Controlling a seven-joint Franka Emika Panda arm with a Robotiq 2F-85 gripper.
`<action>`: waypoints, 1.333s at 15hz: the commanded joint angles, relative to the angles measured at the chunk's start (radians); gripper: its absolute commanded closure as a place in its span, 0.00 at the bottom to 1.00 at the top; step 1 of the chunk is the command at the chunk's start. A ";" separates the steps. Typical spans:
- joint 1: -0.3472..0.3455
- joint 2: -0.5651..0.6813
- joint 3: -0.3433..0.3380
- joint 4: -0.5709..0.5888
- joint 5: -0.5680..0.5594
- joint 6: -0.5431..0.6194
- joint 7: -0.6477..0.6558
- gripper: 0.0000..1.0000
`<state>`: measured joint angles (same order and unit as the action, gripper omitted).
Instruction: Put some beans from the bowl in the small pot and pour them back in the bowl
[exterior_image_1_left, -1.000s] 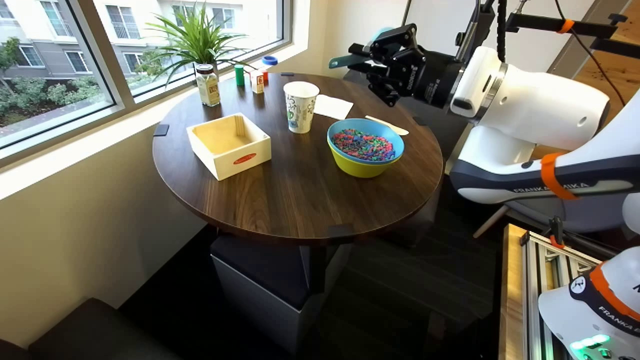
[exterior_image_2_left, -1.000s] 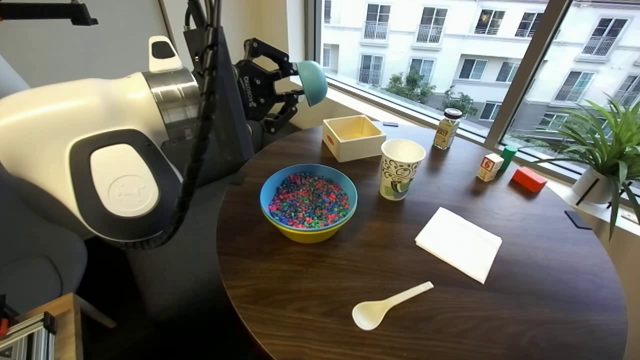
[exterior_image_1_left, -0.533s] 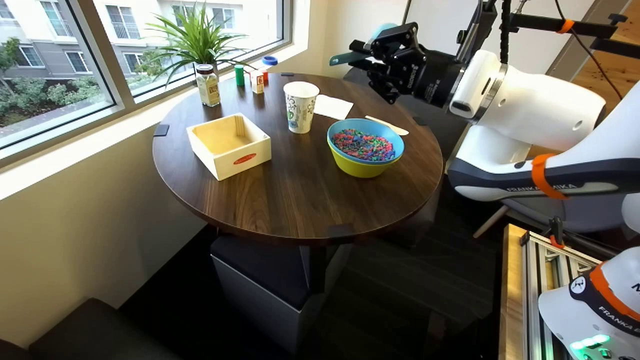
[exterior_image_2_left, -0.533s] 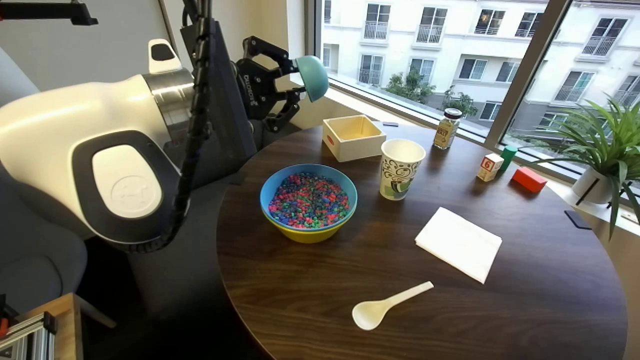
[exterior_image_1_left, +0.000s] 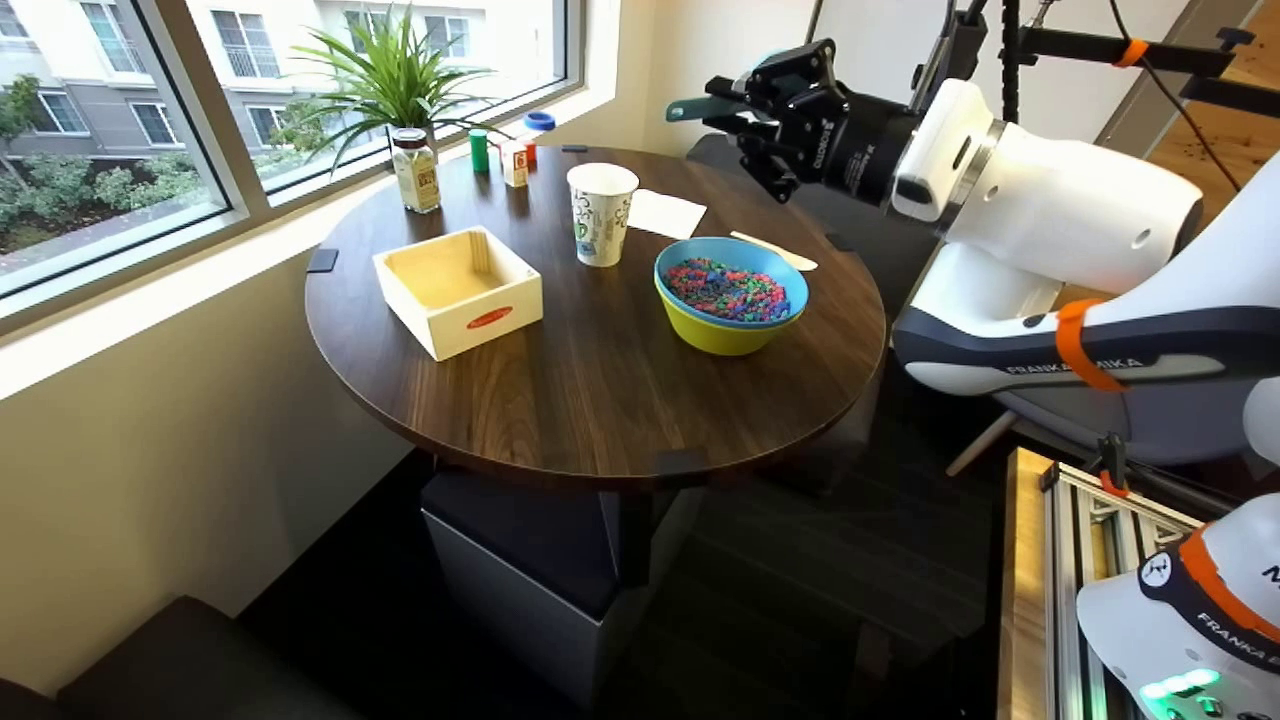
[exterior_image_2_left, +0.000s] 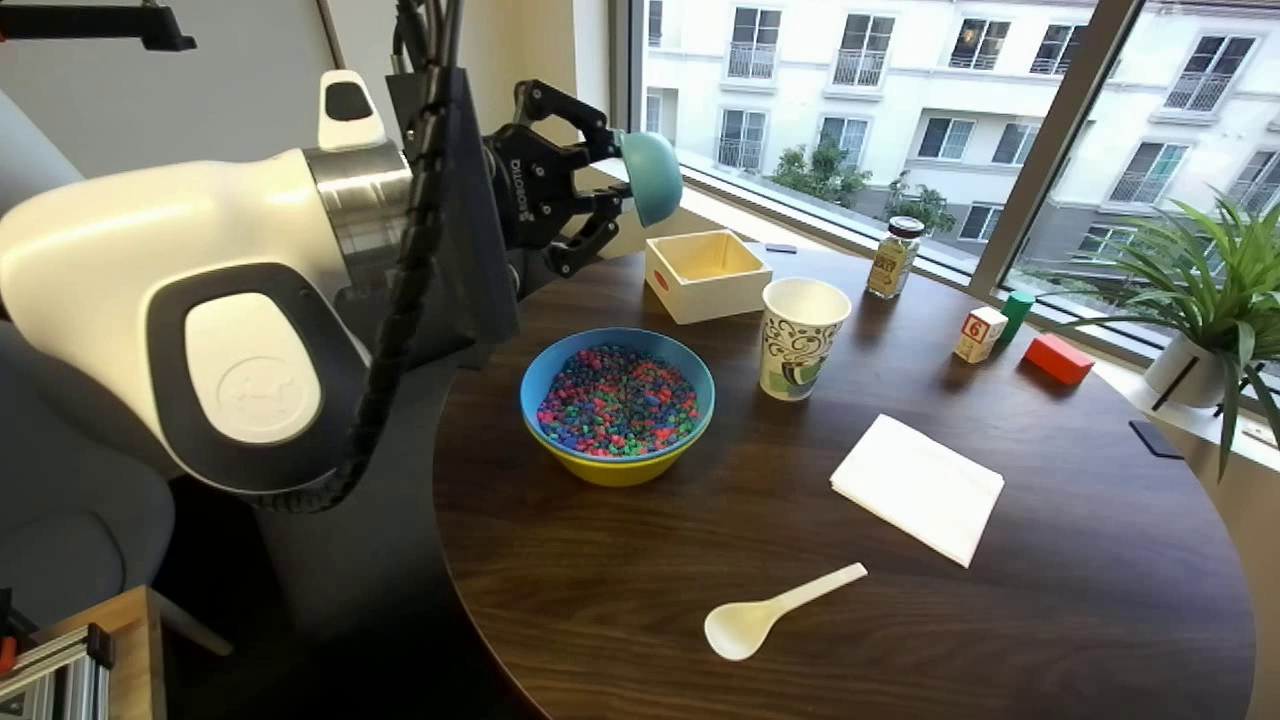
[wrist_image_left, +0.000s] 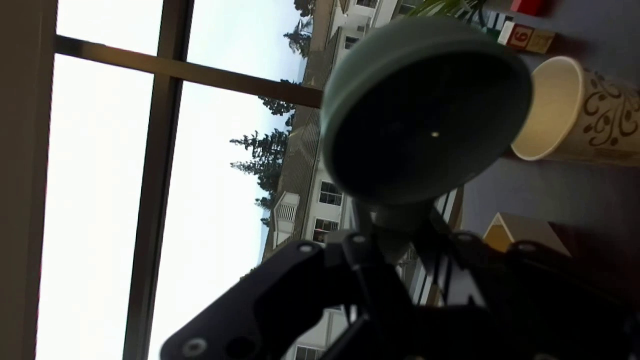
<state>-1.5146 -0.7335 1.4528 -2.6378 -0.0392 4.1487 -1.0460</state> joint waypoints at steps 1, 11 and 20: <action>0.011 0.033 -0.027 0.015 0.004 -0.093 0.093 0.94; 0.067 0.193 -0.120 0.046 -0.054 -0.346 0.415 0.94; 0.125 0.293 -0.206 0.050 -0.045 -0.482 0.572 0.74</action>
<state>-1.3896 -0.4404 1.2467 -2.5876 -0.0841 3.6662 -0.4739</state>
